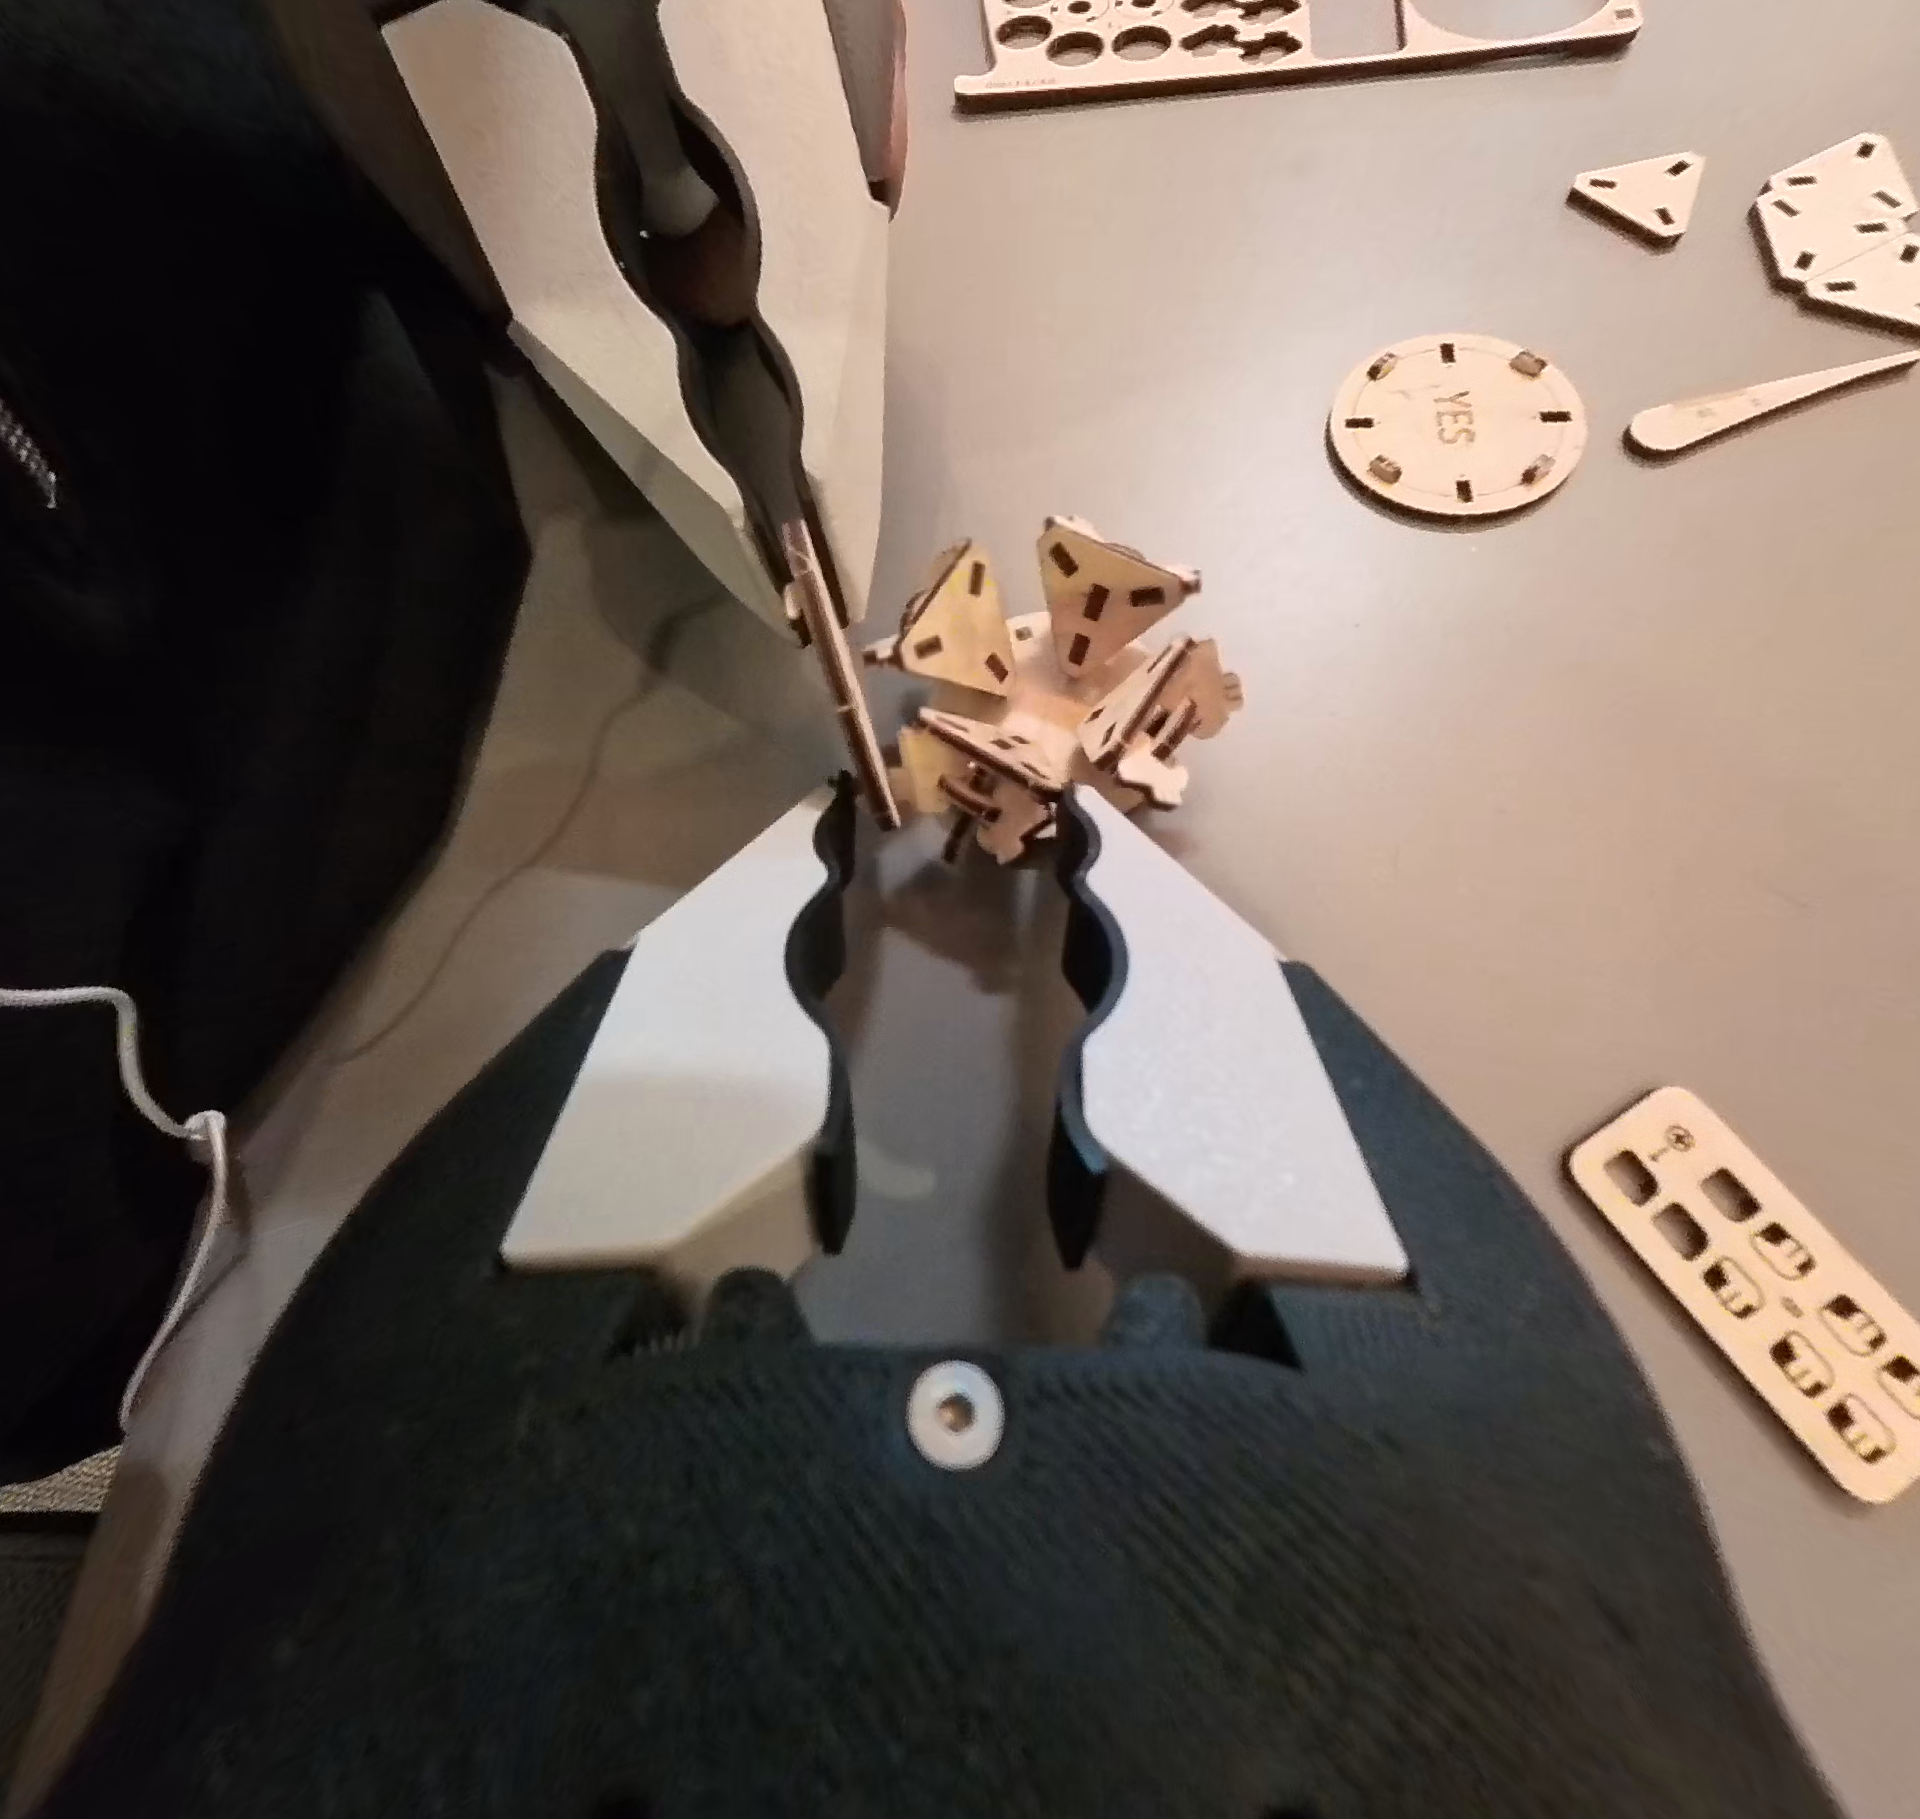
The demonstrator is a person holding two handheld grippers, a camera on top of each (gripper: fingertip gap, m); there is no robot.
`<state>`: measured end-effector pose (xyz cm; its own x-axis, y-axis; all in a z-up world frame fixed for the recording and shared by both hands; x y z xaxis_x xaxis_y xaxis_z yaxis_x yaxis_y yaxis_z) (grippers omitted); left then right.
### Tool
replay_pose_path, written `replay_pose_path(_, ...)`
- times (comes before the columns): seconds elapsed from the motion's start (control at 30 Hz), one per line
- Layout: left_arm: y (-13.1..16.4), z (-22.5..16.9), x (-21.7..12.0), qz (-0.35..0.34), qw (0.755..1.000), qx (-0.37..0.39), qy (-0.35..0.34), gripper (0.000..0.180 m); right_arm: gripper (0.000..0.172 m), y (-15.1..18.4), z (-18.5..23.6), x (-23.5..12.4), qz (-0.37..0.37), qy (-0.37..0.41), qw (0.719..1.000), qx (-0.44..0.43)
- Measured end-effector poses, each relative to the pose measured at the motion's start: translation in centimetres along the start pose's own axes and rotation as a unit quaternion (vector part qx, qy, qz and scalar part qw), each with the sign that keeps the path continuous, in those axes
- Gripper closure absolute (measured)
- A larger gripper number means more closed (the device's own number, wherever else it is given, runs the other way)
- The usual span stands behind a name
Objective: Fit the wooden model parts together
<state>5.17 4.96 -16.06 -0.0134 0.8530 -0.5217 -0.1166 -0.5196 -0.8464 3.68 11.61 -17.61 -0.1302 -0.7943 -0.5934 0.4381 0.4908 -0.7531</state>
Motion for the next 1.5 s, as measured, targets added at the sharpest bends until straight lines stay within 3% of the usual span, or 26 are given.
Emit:
replay_pose_path(0.17, -0.1, 0.2, -0.2, -0.008, 1.0, -0.011, 0.005, 0.178, 0.138, 0.0, -0.1, -0.1, -0.001, -0.004, 1.0, 0.002)
replay_pose_path(0.4, 0.1, 0.2, -0.6, -0.008, 1.0, -0.019, 0.02, 0.178, 0.125, 0.3, -0.8, -0.2, 0.01, 0.011, 1.0, 0.004)
replay_pose_path(0.6, -0.4, 0.2, -0.8, -0.023, 0.999, -0.023, 0.029, 0.178, 0.108, 0.3, -1.4, -0.5, 0.009, 0.007, 1.0, 0.015)
replay_pose_path(0.8, -0.7, 0.3, -1.0, -0.037, 0.998, -0.03, 0.035, 0.178, 0.08, -1.4, -1.3, -0.4, -0.037, 0.003, 0.999, 0.014)
replay_pose_path(0.93, -0.9, 0.0, -1.1, -0.045, 0.998, -0.025, 0.047, 0.178, 0.071, -1.4, -1.5, 1.3, 0.004, 0.001, 1.0, 0.0)
replay_pose_path(1.2, -1.0, -1.1, -1.5, -0.056, 0.995, -0.012, 0.083, 0.177, 0.093, -0.4, 0.4, 1.9, 0.052, -0.071, 0.995, -0.049)
replay_pose_path(1.5, -0.2, -2.3, -2.3, -0.027, 0.991, 0.051, 0.122, 0.175, 0.102, -0.1, 1.0, 2.2, 0.058, -0.057, 0.992, -0.096)
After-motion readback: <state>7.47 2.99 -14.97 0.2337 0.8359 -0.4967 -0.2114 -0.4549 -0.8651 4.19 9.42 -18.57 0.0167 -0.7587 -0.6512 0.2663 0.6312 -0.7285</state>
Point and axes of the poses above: each gripper's, where its closed fingertips meet, x out along the fingers, y out of its underside, z = x × y across the jaws, the point moved 3 cm from there along -x, back along the fingers, and after that the axes turned 11 degrees about x, right-handed, at the moved point
